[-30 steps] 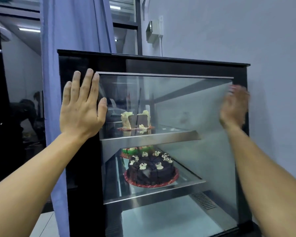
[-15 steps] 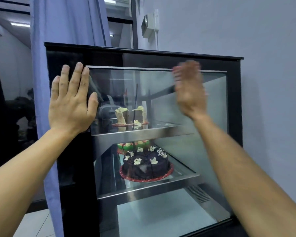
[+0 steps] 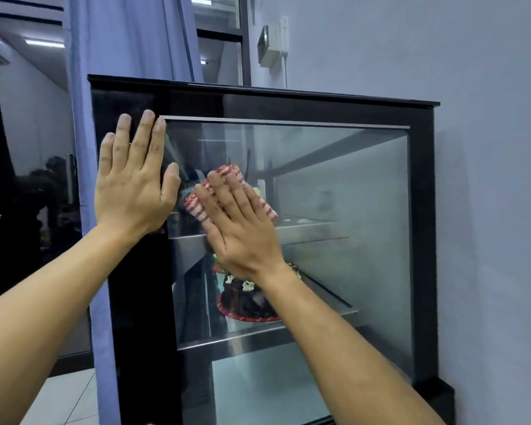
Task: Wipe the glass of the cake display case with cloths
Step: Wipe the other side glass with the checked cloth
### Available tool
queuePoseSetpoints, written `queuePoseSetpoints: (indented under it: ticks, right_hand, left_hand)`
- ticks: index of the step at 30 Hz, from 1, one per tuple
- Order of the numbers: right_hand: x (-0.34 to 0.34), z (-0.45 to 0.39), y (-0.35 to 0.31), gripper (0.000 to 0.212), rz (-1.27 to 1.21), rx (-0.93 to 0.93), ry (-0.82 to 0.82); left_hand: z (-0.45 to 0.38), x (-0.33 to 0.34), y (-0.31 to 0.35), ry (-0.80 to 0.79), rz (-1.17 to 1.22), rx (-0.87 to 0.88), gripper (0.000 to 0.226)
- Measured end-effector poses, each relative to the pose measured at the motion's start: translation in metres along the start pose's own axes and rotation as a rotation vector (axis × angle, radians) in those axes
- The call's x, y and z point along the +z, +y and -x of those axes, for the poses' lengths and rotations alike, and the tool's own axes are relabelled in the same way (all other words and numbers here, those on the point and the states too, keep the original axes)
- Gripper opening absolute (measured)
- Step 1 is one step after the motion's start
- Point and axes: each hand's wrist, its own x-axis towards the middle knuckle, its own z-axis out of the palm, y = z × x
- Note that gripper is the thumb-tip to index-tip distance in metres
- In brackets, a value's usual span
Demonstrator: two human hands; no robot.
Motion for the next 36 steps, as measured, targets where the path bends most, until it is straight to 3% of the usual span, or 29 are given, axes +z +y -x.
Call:
queuePoseSetpoints:
  ticks: [1,3,5,8,10,12,14,16,18,20,21,23,28,30,32,33,36]
  right_hand:
    - [-0.002,-0.002,0.010,0.060,-0.003,-0.024,0.022]
    - [-0.012,0.011,0.058,0.059,0.001,0.126,0.118]
    - [-0.030,0.040,0.141,0.058,0.058,0.476,0.207]
    - [-0.062,0.100,0.254,0.064,0.044,1.073,0.210]
    - [-0.067,0.114,0.264,0.059,-0.046,1.413,0.266]
    - [-0.052,0.089,0.213,0.058,-0.048,1.551,0.363]
    - [-0.033,0.048,0.134,0.060,-0.011,1.312,0.433]
    - [-0.010,0.017,0.044,0.060,-0.031,0.737,0.331]
    - [0.013,0.020,-0.034,0.060,-0.013,0.207,0.091]
    - [0.020,0.037,-0.055,0.057,-0.008,-0.064,-0.011]
    - [0.015,0.044,-0.040,0.056,-0.014,-0.101,-0.001]
    - [0.004,0.064,0.020,0.057,0.012,0.082,0.057]
    - [-0.052,0.139,0.199,0.058,-0.047,1.390,0.290]
    - [-0.064,0.144,0.214,0.058,-0.145,1.664,0.328]
    - [-0.054,0.115,0.188,0.059,-0.078,1.651,0.369]
    - [-0.044,0.092,0.163,0.059,-0.047,1.535,0.399]
    - [-0.006,0.033,0.045,0.058,-0.024,0.808,0.338]
  left_hand:
    - [0.000,-0.001,-0.001,-0.004,0.004,-0.001,0.069]
    - [-0.001,-0.002,-0.001,-0.017,0.018,-0.009,0.069]
    - [0.000,-0.001,0.000,-0.016,0.020,-0.015,0.068]
    - [0.001,0.001,0.003,0.000,0.009,-0.032,0.069]
    - [0.000,0.001,0.005,0.002,0.019,-0.033,0.069]
    - [0.001,0.001,0.004,-0.003,0.027,-0.036,0.069]
    - [0.000,0.000,0.003,-0.001,0.034,-0.032,0.068]
    - [0.001,0.000,0.002,-0.004,0.033,-0.026,0.067]
    - [0.001,-0.002,0.000,-0.009,0.043,-0.024,0.065]
    - [0.001,-0.004,-0.003,-0.021,0.062,-0.006,0.064]
    - [0.000,-0.005,-0.005,-0.028,0.067,0.013,0.065]
    - [0.000,-0.006,-0.009,-0.042,0.061,0.049,0.066]
    - [0.003,-0.005,-0.004,-0.033,0.048,0.019,0.068]
    - [0.004,-0.004,-0.002,-0.027,0.044,0.018,0.068]
    - [0.005,-0.002,-0.003,-0.014,0.028,0.027,0.068]
    - [0.004,-0.001,-0.004,-0.009,0.021,0.032,0.067]
    - [0.002,-0.001,-0.005,-0.008,0.032,0.036,0.067]
